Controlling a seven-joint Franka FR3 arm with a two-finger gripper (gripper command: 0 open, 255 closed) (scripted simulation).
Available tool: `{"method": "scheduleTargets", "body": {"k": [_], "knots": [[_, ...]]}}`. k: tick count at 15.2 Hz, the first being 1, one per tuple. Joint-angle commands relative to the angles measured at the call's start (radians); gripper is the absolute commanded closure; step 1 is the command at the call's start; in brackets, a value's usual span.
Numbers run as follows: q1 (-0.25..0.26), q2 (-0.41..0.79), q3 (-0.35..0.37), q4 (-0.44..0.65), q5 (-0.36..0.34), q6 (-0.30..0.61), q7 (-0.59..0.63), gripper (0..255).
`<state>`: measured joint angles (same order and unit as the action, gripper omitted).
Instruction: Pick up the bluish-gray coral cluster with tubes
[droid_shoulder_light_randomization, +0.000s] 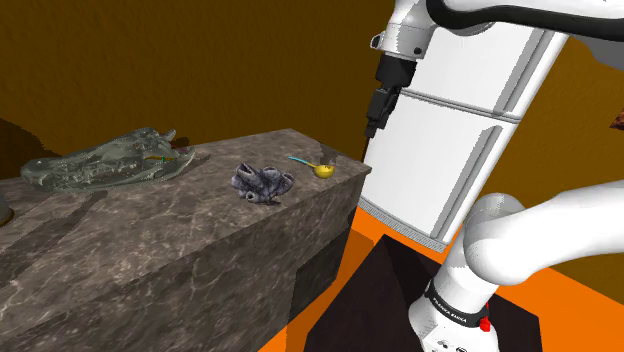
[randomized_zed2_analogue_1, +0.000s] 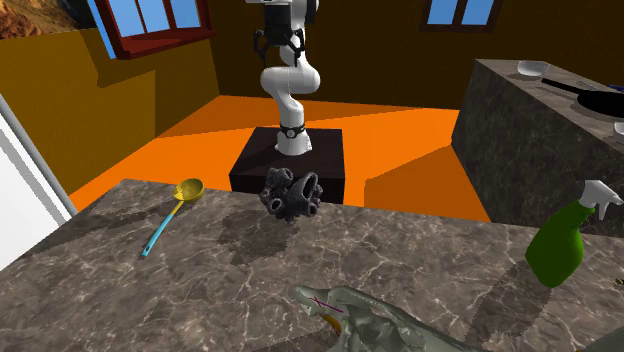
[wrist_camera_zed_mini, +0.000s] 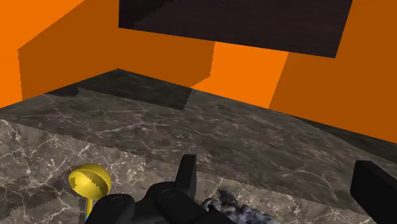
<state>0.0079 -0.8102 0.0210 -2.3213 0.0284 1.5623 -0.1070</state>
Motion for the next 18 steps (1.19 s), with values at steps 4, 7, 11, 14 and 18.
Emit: {"method": "scheduleTargets", "body": {"k": [4,7,11,14,18], "knots": [[0.008,0.041,0.011,-0.057,-0.021,0.133,-0.026,0],[0.014,0.097,0.022,-0.101,-0.044,0.267,-0.047,0],[0.016,0.194,0.037,-0.137,-0.078,0.446,-0.069,0],[0.014,0.281,0.05,-0.146,-0.11,0.577,-0.078,0],[0.003,0.412,0.071,-0.135,-0.165,0.744,-0.078,0]]}}
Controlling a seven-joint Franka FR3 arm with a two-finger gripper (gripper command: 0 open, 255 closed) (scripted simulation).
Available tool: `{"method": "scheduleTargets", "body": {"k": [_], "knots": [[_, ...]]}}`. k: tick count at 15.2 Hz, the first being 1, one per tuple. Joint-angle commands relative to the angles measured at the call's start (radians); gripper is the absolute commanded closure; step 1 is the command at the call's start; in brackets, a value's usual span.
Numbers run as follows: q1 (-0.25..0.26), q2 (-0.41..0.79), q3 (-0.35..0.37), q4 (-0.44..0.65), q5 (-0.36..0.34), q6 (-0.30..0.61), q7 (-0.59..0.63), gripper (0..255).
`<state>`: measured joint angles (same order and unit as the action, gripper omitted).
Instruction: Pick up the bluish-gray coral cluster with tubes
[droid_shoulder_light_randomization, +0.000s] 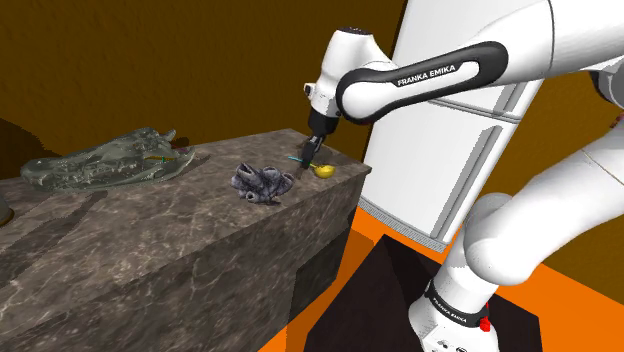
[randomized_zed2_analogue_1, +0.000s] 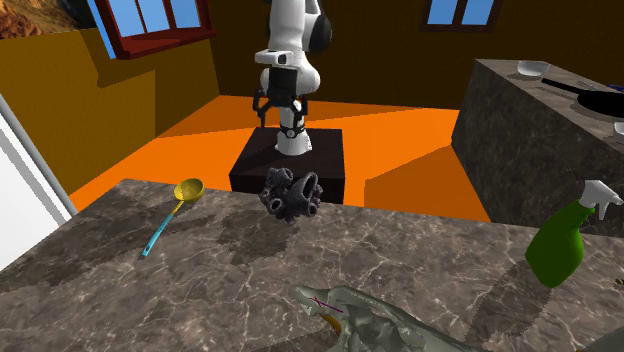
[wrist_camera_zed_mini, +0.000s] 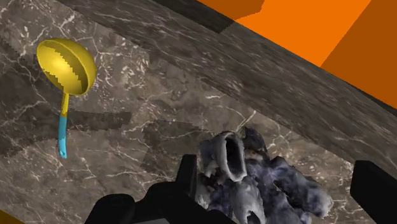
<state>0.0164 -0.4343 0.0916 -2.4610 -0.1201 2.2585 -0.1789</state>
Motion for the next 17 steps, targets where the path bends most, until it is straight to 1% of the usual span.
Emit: {"method": "scheduleTargets", "body": {"k": [1,4,7,11,15,17], "knots": [[-0.01,0.072,0.006,0.012,-0.034,0.087,-0.003,0],[-0.026,0.181,0.025,0.044,-0.097,0.197,0.015,0],[-0.044,0.294,0.044,0.092,-0.18,0.292,0.05,0],[-0.049,0.319,0.046,0.075,-0.205,0.332,0.073,0],[-0.058,0.359,0.049,0.053,-0.248,0.391,0.113,0],[-0.058,0.359,0.049,0.053,-0.248,0.391,0.113,0]]}}
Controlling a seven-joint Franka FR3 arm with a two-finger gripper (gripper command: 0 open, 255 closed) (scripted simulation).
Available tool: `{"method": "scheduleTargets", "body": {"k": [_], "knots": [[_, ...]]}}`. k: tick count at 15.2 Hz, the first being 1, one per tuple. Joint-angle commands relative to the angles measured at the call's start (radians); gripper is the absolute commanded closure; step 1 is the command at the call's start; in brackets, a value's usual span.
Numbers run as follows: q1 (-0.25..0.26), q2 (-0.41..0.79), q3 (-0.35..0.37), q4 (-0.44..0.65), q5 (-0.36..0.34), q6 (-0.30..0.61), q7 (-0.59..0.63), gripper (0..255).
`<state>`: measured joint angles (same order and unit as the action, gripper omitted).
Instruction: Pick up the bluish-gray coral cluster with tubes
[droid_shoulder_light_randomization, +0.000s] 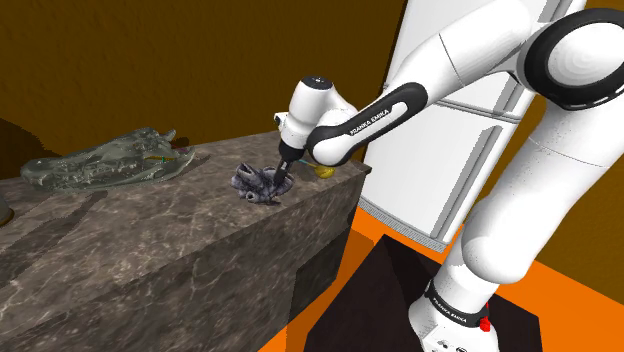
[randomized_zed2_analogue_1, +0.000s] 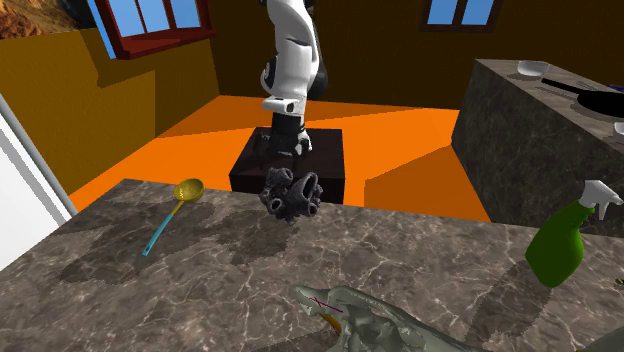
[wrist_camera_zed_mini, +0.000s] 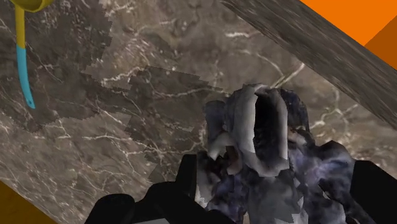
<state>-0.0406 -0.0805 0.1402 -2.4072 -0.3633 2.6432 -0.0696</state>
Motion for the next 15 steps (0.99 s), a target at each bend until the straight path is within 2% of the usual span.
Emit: {"method": "scheduleTargets", "body": {"k": [1,10,15], "knots": [[-0.001,0.003,0.0,-0.002,-0.004,0.006,0.003,255],[-0.001,0.006,0.0,-0.001,-0.005,0.006,0.004,255],[0.008,-0.038,-0.002,0.024,0.042,-0.058,-0.04,255]]}}
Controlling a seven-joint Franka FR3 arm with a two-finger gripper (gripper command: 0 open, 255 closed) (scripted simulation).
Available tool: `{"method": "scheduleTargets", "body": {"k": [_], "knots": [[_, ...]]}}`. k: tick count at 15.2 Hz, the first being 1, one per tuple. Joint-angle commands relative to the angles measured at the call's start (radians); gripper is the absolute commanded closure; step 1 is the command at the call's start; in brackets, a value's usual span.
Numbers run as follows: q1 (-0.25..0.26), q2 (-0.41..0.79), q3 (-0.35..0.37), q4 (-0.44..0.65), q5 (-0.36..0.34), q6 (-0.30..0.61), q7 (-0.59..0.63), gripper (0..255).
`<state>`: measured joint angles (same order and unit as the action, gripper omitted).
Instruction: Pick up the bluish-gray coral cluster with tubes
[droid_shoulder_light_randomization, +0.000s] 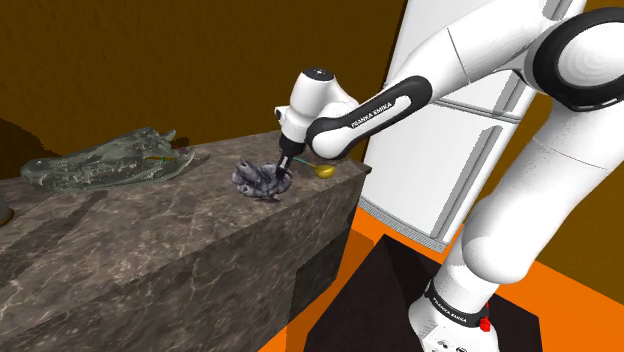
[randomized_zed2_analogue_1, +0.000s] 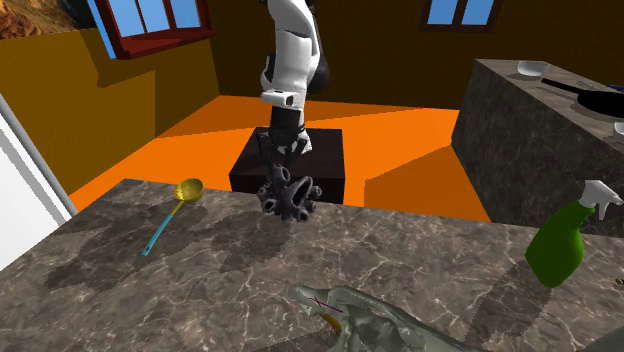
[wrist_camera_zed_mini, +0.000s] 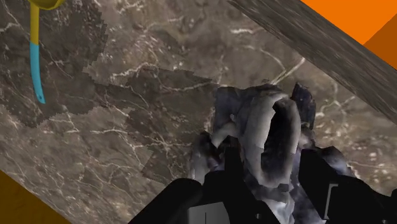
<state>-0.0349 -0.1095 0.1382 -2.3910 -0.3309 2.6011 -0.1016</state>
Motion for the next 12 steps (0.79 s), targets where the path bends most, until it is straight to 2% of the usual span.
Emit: {"method": "scheduleTargets", "body": {"k": [1,10,12], "knots": [[0.004,-0.017,-0.001,0.013,0.018,-0.029,-0.016,255],[0.018,-0.079,-0.007,0.075,0.074,-0.147,-0.073,255],[0.018,-0.08,-0.007,0.076,0.074,-0.149,-0.074,255]]}}
